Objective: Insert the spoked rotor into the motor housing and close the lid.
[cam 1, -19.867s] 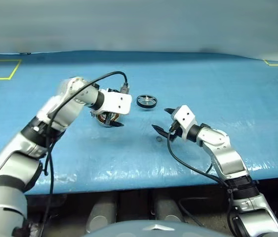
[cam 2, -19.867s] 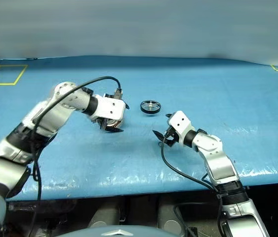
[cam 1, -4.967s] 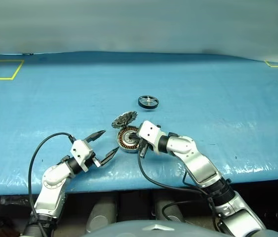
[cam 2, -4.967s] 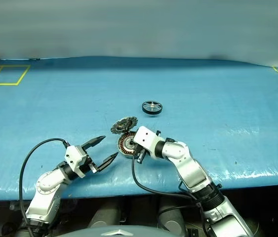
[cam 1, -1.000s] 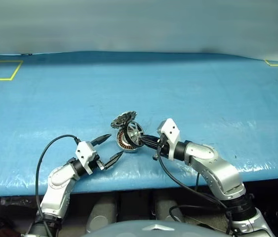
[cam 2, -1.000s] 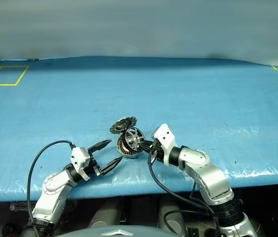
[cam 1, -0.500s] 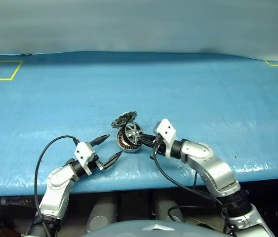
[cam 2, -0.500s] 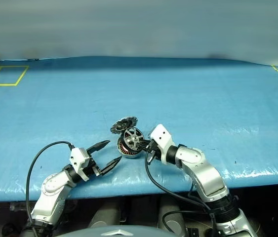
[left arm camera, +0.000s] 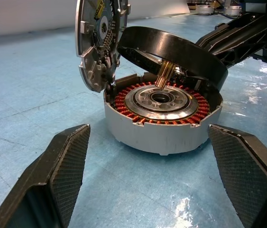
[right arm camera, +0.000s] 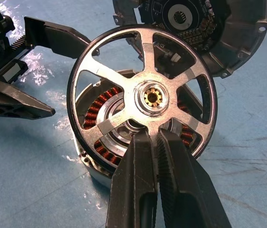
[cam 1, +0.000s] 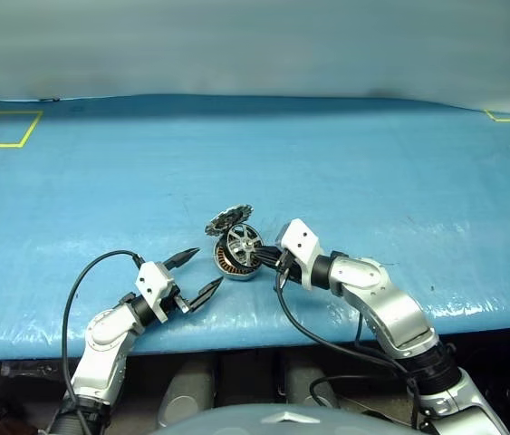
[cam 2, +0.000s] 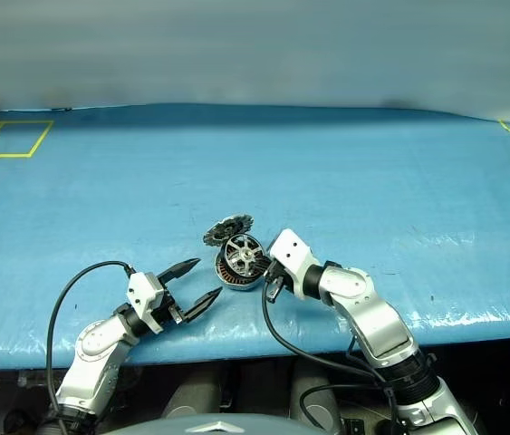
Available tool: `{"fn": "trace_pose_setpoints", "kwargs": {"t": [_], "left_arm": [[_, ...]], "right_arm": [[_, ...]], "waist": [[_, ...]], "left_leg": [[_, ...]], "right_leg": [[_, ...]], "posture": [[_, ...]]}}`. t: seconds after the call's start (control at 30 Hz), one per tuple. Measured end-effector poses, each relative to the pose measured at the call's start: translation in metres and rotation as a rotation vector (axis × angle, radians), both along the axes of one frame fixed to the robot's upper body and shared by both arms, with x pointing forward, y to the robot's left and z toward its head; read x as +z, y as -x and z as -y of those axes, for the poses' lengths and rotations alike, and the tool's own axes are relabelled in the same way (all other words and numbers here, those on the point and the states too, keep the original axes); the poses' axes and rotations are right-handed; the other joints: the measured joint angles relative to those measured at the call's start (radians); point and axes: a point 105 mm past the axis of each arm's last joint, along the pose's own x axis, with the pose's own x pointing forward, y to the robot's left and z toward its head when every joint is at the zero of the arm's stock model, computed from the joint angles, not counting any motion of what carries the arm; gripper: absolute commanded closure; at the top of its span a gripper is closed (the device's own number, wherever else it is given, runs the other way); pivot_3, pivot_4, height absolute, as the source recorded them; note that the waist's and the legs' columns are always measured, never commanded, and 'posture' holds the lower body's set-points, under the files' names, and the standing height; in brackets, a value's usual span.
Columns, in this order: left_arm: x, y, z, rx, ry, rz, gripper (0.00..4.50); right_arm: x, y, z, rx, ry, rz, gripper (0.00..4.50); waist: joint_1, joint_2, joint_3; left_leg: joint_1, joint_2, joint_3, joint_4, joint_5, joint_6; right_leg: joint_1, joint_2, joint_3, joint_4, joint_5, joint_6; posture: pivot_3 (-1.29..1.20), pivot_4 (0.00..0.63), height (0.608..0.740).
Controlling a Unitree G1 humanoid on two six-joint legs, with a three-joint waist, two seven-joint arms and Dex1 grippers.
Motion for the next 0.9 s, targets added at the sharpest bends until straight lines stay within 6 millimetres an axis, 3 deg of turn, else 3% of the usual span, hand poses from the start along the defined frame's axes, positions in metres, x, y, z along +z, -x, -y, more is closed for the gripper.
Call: {"fn": "trace_pose_setpoints", "kwargs": {"t": [0.13, 0.43, 0.53, 0.63, 0.73, 0.9], "left_arm": [[0.0, 0.0, 0.0, 0.001, 0.0, 0.0, 0.25], [-0.001, 0.001, 0.0, 0.002, 0.0, -0.002, 0.25], [-0.001, 0.001, 0.0, 0.002, -0.001, -0.003, 0.25], [-0.001, 0.001, -0.001, 0.002, -0.001, -0.003, 0.25], [-0.001, 0.001, -0.001, 0.002, -0.001, -0.002, 0.25], [0.0, 0.001, -0.002, 0.006, -0.002, 0.0, 0.25]], "right_arm": [[-0.004, 0.003, -0.002, 0.019, 0.019, -0.008, 2.74], [-0.002, 0.004, -0.003, 0.023, 0.001, -0.01, 2.74], [0.008, 0.003, -0.009, 0.02, -0.07, -0.008, 2.74], [0.011, 0.0, -0.013, 0.016, -0.104, -0.009, 3.33], [0.005, -0.009, -0.017, -0.011, -0.116, -0.028, 4.34], [-0.007, -0.019, -0.025, -0.032, -0.113, -0.05, 4.48]], "waist": [[0.0, 0.0, 0.0], [0.0, 0.0, 0.0], [0.0, 0.0, 0.0], [-0.001, 0.0, 0.0], [-0.001, 0.0, 0.0], [-0.001, 0.0, 0.0]], "left_leg": [[0.0, 0.0, 0.0, 0.0, 0.0, 0.0], [0.0, 0.0, 0.0, 0.0, 0.0, 0.0], [0.0, 0.0, 0.0, 0.0, 0.0, 0.0], [0.0, 0.0, 0.0, 0.0, 0.0, 0.0], [0.0, 0.0, 0.0, 0.0, 0.0, 0.0], [0.0, 0.0, 0.0, 0.0, 0.0, 0.0]], "right_leg": [[0.0, 0.0, 0.0, 0.0, 0.0, 0.0], [0.0, 0.0, 0.0, 0.0, 0.0, 0.0], [0.0, 0.0, 0.0, 0.0, 0.0, 0.0], [0.0, 0.0, 0.0, 0.0, 0.0, 0.0], [0.0, 0.001, 0.0, 0.0, 0.0, 0.0], [0.0, 0.003, 0.0, 0.0, 0.0, 0.0]], "posture": [[0.0, 0.15, 0.74], [0.0, 0.15, 0.74], [0.0, 0.15, 0.74], [0.0, 0.15, 0.74], [0.0, 0.15, 0.74], [0.0, 0.15, 0.74]]}}
